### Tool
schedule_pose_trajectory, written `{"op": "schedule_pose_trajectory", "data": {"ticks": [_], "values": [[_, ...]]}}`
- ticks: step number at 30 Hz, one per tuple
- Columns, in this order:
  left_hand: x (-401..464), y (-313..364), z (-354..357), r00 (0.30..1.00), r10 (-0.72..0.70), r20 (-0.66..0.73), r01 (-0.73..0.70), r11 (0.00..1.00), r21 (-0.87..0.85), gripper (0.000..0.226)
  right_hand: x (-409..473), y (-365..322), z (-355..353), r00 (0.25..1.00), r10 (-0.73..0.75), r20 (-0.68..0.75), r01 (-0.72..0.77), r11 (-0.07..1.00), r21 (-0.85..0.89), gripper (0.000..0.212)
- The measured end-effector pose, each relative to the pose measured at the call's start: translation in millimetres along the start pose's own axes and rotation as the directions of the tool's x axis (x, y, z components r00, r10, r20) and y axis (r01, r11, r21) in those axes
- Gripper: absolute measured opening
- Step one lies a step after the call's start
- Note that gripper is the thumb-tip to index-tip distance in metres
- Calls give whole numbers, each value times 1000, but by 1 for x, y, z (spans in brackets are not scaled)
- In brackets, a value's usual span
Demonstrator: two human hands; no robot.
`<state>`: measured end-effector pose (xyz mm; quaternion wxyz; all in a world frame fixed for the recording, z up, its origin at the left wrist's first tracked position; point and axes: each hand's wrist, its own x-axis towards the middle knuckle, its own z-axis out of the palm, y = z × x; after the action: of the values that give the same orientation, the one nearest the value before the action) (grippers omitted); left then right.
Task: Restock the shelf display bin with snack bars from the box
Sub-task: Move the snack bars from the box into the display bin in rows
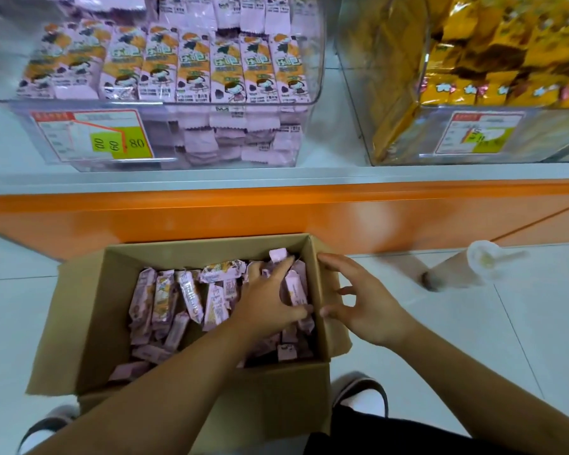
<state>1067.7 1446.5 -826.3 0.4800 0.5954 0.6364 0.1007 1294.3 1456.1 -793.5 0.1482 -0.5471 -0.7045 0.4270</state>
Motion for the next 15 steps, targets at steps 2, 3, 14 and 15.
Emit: {"op": "schedule_pose_trajectory", "data": {"ticks": [2,3,14,15], "values": [[4,5,-2,1000,1,2,-1,999,-42,97,0,0,0,1000,8,-2,-9,1000,-1,89],[5,6,-3,1000,-5,-8,4,997,-75,91,0,0,0,1000,12,-1,-12,1000,3,89],[-33,14,-33,990,45,-133,-83,953,-293,53,2,-10,-4,999,38,7,-38,999,-19,90],[-39,16,-37,990,42,-132,-81,948,-309,52,1,-13,-6,999,41,10,-41,998,-38,90]]}}
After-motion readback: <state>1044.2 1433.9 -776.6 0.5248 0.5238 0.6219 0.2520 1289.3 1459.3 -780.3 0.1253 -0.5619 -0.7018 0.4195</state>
